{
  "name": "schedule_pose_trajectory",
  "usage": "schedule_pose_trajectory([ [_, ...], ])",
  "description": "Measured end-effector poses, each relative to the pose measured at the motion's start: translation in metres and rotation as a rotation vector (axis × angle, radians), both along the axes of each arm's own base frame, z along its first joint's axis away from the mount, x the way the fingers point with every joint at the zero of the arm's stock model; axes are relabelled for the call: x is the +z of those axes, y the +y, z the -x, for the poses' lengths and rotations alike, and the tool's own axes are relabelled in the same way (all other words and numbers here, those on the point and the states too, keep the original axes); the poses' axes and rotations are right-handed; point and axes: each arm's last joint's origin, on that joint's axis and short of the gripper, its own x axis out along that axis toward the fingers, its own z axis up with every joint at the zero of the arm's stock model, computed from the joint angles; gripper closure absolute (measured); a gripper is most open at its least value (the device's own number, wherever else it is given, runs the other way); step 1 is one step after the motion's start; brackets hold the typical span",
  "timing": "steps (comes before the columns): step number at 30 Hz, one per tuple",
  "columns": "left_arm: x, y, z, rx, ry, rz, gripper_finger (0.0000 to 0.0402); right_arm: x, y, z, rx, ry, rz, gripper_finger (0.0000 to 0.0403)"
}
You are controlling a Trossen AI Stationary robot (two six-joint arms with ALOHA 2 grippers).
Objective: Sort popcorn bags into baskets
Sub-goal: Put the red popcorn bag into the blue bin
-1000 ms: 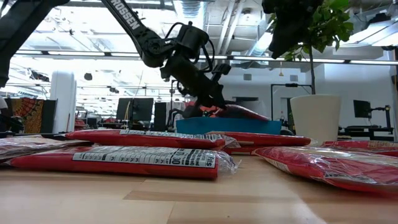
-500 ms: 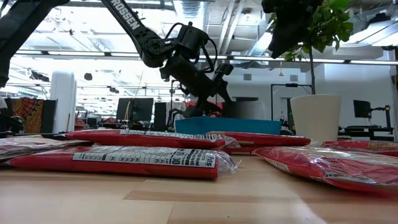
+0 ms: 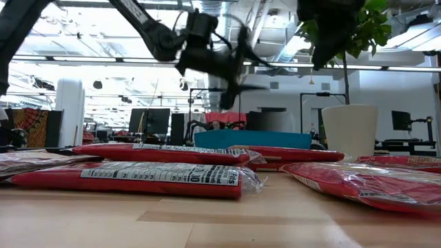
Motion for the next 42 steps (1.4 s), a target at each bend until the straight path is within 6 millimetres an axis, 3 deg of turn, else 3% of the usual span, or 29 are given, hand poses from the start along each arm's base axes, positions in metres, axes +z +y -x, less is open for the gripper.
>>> schedule_pose_trajectory([
  [4,0.034,-0.020,0.022,-0.160,0.040,-0.133,0.0213,-0.001,0.009,0.002,0.018,0.027,-0.015,0.0154],
  [9,0.067,-0.049,0.064,-0.267,0.181,-0.281,0.0217,-0.008,0.024,0.002,0.018,0.019,-0.045,0.0154],
  [14,0.080,-0.080,0.109,-0.266,0.400,-0.382,0.0204,-0.029,0.038,0.001,-0.021,0.004,-0.095,0.0154],
  [18,0.079,-0.102,0.140,-0.251,0.480,-0.383,0.0190,-0.052,0.050,0.001,-0.064,-0.028,-0.144,0.0154],
  [22,0.065,-0.119,0.165,-0.178,0.494,-0.355,0.0184,-0.074,0.057,0.004,-0.124,-0.035,-0.188,0.0154],
  [28,0.019,-0.129,0.190,-0.016,0.493,-0.277,0.0184,-0.101,0.054,0.013,-0.223,-0.022,-0.164,0.0154],
  [36,-0.031,-0.132,0.206,0.074,0.462,-0.102,0.0184,-0.115,0.032,0.006,-0.261,-0.017,-0.105,0.0154],
  [42,-0.040,-0.137,0.207,0.091,0.445,-0.077,0.0184,-0.134,0.036,0.001,-0.250,0.096,-0.148,0.0154],
])
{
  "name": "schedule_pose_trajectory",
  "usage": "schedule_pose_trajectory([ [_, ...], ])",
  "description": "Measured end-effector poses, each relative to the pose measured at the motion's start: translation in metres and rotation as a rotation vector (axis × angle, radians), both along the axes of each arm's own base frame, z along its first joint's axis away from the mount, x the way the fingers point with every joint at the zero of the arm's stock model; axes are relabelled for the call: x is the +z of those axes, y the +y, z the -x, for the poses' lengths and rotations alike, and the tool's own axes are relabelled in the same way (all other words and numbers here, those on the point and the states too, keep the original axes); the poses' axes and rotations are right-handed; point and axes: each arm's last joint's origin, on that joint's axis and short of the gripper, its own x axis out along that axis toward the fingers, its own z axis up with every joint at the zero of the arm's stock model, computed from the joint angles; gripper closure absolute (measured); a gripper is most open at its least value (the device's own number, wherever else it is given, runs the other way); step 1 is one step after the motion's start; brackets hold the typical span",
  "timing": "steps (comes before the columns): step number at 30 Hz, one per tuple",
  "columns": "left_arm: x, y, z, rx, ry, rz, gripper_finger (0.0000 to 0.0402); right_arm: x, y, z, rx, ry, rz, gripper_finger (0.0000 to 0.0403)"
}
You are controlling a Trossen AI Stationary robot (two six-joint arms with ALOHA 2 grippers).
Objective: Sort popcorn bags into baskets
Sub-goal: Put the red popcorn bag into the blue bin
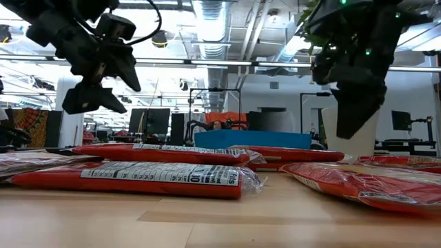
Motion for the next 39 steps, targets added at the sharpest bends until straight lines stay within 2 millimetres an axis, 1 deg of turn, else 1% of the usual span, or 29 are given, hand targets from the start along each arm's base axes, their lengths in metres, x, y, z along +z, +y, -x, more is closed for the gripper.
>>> schedule_pose_trajectory([
  [3,0.001,0.001,-0.001,0.052,-0.014,-0.031,0.0184,-0.012,0.006,-0.007,0.012,0.018,-0.017,0.0154],
  [6,0.000,0.002,-0.003,0.087,-0.010,-0.043,0.0184,-0.022,0.013,-0.017,0.039,-0.002,-0.044,0.0154],
  [10,-0.005,0.002,-0.010,0.095,-0.010,-0.055,0.0184,-0.029,0.019,-0.027,0.057,-0.028,-0.069,0.0154],
  [14,-0.017,0.003,-0.022,0.084,0.010,-0.070,0.0184,-0.028,0.018,-0.037,0.072,-0.028,-0.062,0.0154],
  [20,-0.036,0.007,-0.046,0.066,-0.029,-0.072,0.0184,-0.023,0.015,-0.050,0.112,-0.044,-0.044,0.0154],
  [27,-0.070,0.011,-0.065,0.077,-0.007,0.036,0.0184,-0.023,0.013,-0.055,0.123,-0.043,-0.035,0.0154],
  [30,-0.081,0.011,-0.074,0.087,-0.070,0.075,0.0184,-0.023,0.013,-0.055,0.125,-0.047,-0.034,0.0154],
  [34,-0.089,0.012,-0.088,0.113,-0.177,0.133,0.0184,-0.022,0.013,-0.057,0.137,-0.058,-0.031,0.0154],
  [39,-0.092,0.013,-0.097,0.114,-0.213,0.151,0.0184,-0.022,0.012,-0.058,0.142,-0.069,-0.027,0.0154],
])
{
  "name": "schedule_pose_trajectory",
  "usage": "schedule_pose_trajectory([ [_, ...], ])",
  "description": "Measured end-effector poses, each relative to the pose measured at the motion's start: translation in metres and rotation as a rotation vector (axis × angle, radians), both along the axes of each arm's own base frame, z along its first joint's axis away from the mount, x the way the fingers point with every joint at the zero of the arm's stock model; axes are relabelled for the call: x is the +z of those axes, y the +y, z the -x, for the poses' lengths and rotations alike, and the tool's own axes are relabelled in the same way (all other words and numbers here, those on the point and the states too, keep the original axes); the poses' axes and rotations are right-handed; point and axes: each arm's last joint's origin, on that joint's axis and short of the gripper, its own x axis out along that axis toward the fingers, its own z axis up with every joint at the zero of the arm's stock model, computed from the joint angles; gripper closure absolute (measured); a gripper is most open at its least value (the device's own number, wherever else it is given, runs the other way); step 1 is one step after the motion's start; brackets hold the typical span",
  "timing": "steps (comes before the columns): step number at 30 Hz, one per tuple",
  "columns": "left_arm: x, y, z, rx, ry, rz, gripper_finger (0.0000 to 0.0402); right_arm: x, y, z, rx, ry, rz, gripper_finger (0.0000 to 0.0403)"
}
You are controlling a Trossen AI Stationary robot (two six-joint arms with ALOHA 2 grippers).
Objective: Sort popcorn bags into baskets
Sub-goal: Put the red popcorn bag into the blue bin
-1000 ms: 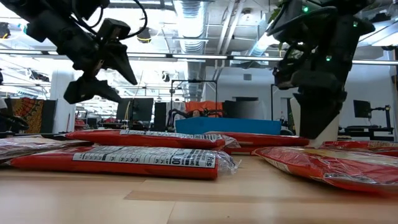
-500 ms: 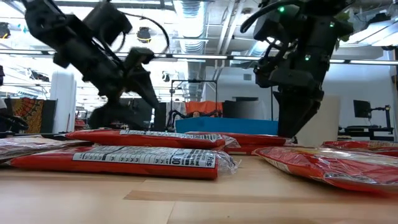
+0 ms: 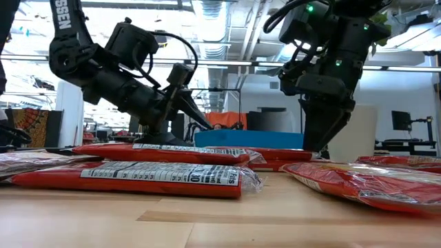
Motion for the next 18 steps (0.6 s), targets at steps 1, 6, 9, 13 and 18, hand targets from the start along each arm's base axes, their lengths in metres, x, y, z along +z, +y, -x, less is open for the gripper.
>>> schedule_pose_trajectory([
  [1,0.0005,0.0001,-0.0018,-0.002,-0.001,0.002,0.0184,0.0002,-0.0007,-0.0005,0.001,-0.004,0.002,0.0154],
  [6,0.0001,-0.0004,-0.0046,-0.027,0.026,0.003,0.0184,0.0012,-0.0037,-0.0032,0.008,-0.028,0.006,0.0154],
  [9,-0.0028,-0.0006,-0.0033,-0.024,0.059,0.020,0.0184,0.0013,-0.0048,-0.0036,0.006,-0.032,0.006,0.0154],
  [13,-0.0044,-0.0008,-0.0024,-0.055,0.076,0.035,0.0184,0.0012,-0.0044,-0.0033,0.007,-0.028,0.006,0.0154],
  [18,-0.0065,0.0037,-0.0006,-0.076,0.100,0.064,0.0184,0.0012,-0.0043,-0.0032,0.008,-0.028,0.007,0.0154],
])
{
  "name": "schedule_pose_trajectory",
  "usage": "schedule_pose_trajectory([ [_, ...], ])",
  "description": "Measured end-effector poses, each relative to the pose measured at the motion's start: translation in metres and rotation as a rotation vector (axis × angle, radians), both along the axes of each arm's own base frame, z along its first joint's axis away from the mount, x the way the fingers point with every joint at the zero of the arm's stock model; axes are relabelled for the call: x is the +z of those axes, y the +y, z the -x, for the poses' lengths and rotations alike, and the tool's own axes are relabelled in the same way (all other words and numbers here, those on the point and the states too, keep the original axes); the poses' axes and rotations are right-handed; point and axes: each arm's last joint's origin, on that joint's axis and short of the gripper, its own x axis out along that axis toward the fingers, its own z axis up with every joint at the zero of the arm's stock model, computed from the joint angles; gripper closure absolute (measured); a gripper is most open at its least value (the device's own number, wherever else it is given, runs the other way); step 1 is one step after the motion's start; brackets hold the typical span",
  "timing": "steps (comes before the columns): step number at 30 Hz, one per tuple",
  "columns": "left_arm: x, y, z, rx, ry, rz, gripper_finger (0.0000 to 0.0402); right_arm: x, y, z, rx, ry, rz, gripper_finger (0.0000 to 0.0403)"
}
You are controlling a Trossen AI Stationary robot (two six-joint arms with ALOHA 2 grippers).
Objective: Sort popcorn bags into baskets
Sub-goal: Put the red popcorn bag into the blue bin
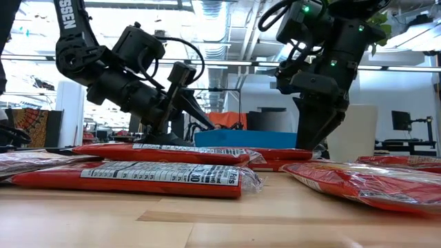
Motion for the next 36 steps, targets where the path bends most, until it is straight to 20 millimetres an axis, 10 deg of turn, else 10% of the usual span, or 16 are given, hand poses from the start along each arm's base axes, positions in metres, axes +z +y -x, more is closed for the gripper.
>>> schedule_pose_trajectory([
  [36,0.016,0.005,0.015,0.092,0.161,-0.037,0.0217,0.001,-0.001,-0.003,-0.009,-0.034,0.013,0.0154],
])
